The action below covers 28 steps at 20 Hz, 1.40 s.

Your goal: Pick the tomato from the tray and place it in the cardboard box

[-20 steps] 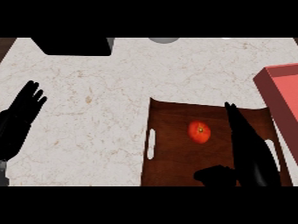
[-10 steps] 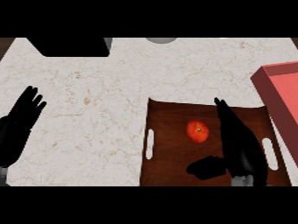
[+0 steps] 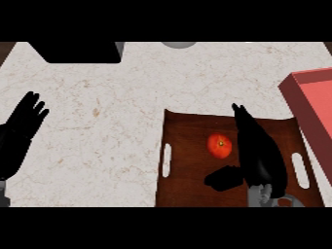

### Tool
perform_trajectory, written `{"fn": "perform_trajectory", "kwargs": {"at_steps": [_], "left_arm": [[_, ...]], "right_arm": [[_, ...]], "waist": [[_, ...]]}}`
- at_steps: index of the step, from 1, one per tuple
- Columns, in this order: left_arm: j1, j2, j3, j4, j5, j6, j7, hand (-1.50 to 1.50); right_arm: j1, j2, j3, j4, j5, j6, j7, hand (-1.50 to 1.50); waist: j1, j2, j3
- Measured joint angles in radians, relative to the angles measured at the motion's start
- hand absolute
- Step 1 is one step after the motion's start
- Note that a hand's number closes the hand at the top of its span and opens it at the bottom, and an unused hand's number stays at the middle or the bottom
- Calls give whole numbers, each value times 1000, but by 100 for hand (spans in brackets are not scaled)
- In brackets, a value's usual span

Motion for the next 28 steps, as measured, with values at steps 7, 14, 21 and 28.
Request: {"fn": "perform_trajectory", "kwargs": {"at_steps": [7, 14, 21, 28], "left_arm": [[5, -28, 16, 4, -34, -21, 0, 0], [30, -33, 48, -18, -38, -59, 15, 0], [14, -65, 57, -19, -71, -55, 33, 0], [4, -88, 72, -37, -97, -58, 60, 0]], "right_arm": [[-46, 2, -17, 77, 14, 8, -4, -150], [-55, 2, -16, 124, 6, 7, 4, -150], [-56, 2, -24, 184, 15, -3, 2, -150], [-57, 0, -37, 230, 8, -4, -10, -150]], "waist": [[2, 0, 0], [2, 0, 0], [1, 0, 0], [1, 0, 0]]}}
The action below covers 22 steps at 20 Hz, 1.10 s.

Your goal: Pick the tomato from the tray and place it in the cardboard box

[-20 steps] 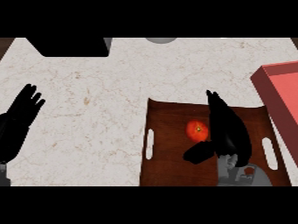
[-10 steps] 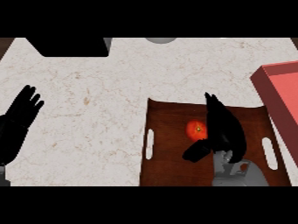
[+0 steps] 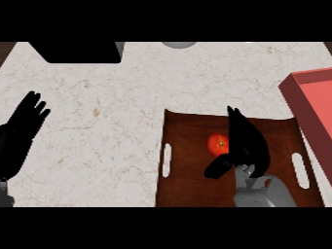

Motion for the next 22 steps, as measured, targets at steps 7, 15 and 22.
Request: {"fn": "perform_trajectory", "kwargs": {"at_steps": [7, 15, 22], "left_arm": [[22, -21, 22, -17, -13, -25, 3, 0], [14, -44, 47, -27, -37, -48, 32, 0], [-4, -69, 81, -9, -61, -82, 45, 0]], "right_arm": [[-30, 2, -11, 76, -18, -11, -1, -150], [-23, 4, 4, 142, -18, -55, -11, -150], [-2, 2, 2, 168, 24, -85, -60, 150]], "waist": [[2, 0, 0], [1, 0, 0], [-1, 0, 0]]}}
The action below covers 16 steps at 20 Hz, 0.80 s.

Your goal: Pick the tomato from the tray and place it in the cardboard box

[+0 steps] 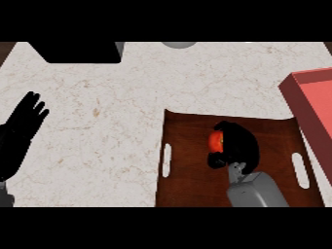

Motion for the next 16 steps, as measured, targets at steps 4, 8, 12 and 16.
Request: {"fn": "perform_trajectory", "kwargs": {"at_steps": [4, 8, 12, 16], "left_arm": [[4, -20, 9, -3, -21, -7, -4, 0], [-2, -21, 35, 4, -20, -36, -1, 0], [-1, -36, 28, -14, -35, -24, 11, 0], [-10, -41, 31, 4, -48, -36, 4, 0]], "right_arm": [[-22, -3, -17, 44, 26, -18, -51, 150], [-77, -12, -39, 84, 25, -10, -69, 150], [-162, -94, -129, 191, -26, 55, -167, 150], [-274, -139, -196, 325, -44, 88, -240, 150]], "waist": [[1, 0, 0], [2, 0, 0], [5, 2, 0], [6, 2, 0]]}}
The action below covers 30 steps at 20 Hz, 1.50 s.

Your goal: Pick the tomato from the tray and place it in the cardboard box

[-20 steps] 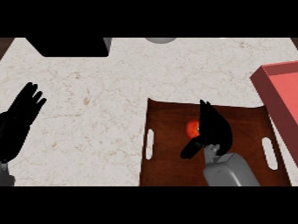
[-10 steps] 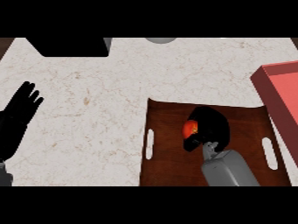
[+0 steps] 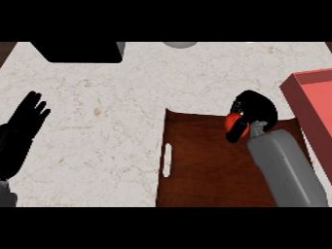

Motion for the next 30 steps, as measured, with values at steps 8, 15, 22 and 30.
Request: {"fn": "perform_trajectory", "kwargs": {"at_steps": [8, 15, 22, 30], "left_arm": [[34, -11, 23, -27, 3, -24, 3, 0], [19, -22, 26, -15, -12, -14, 7, 0], [18, -26, 27, -17, -20, -14, 7, 0], [24, -31, 27, -35, -23, -18, 18, 0]], "right_arm": [[-43, -41, -8, 9, 80, -33, -15, 150], [-104, -50, 28, -216, 140, 26, 81, 150], [-213, -81, 14, -427, 232, 78, 192, 150], [-272, -170, -116, -545, 296, 144, 217, 150]], "waist": [[-3, -2, 0], [-11, -6, -1], [-14, -8, -1], [-13, -7, -1]]}}
